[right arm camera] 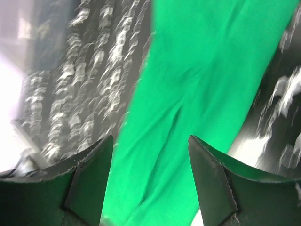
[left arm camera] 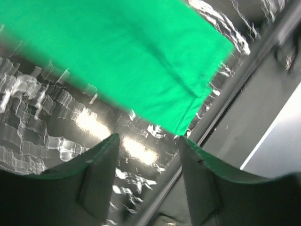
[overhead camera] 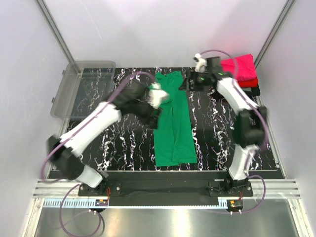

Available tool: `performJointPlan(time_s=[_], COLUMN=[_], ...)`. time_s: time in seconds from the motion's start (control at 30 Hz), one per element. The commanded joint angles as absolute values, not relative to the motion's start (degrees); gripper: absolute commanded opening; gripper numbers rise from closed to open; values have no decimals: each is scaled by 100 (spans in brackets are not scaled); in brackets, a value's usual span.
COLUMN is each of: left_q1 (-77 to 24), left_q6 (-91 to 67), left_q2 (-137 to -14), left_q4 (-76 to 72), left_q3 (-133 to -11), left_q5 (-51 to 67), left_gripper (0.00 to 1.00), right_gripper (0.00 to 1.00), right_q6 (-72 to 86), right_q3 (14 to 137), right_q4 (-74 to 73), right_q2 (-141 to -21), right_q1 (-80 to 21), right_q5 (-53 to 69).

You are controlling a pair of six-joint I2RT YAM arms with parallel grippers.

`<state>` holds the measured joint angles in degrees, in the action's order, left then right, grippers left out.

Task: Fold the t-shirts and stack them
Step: Fold the tshirt

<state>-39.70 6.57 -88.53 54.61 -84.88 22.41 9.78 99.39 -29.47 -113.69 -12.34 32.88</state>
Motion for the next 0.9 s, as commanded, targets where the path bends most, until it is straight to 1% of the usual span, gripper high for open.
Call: performJointPlan(time_s=[0.0,0.03,0.07,0.1,0.2,0.23,0.33,0.43,0.53,0.67,0.87], left_q1=[-3028,-2849,-2708,-2507,-2540,-2540,-2575,-2777,-3058,-3339,-3428], left_q6=[-1435,-1772,-2115,-2823,-3347,-3418,-3621,-3796,-4025,-4227,-4359], left_q2=[-8465,-8377,-8298,-8323,-8455,-8490,-8604,-8605,-8622,-8727,-8841], left_q4=[4890,4678,4441,3934,3316,3235,2963,2620,2154,1811,1635], left_q3=[-6828,-6472,-6138,-5552,-4977,-4888,-4527,-4211,-3947,-3762,-3595], left_q5=[2459,2792,3047,3581,3823,3832,3964,3955,3929,3824,3622], left_gripper=[64,66,66,66,65,65,66,68,68,70,70], right_gripper=[73,73,73,73,73,73,73,73,74,74,69], right_q6=[1869,2003,2126,2344,2915,3057,3190,3130,3172,3173,2962], right_q3=[8205,7400,7044,6448,5672,5164,4459,4141,4052,4008,4174], right_q4=[-3049,-3102,-3190,-3347,-3585,-3577,-3831,-4095,-4140,-4148,-4279], right_q2=[-9814,-9609,-9432,-9222,-9141,-9123,-9009,-8843,-8789,-8789,-8833], right_q1=[-977,-932,-923,-914,-923,-914,-923,-984,-1142,-1274,-1266], right_q5=[3803,3919,3990,4216,4727,4781,4729,4413,4202,4026,3464])
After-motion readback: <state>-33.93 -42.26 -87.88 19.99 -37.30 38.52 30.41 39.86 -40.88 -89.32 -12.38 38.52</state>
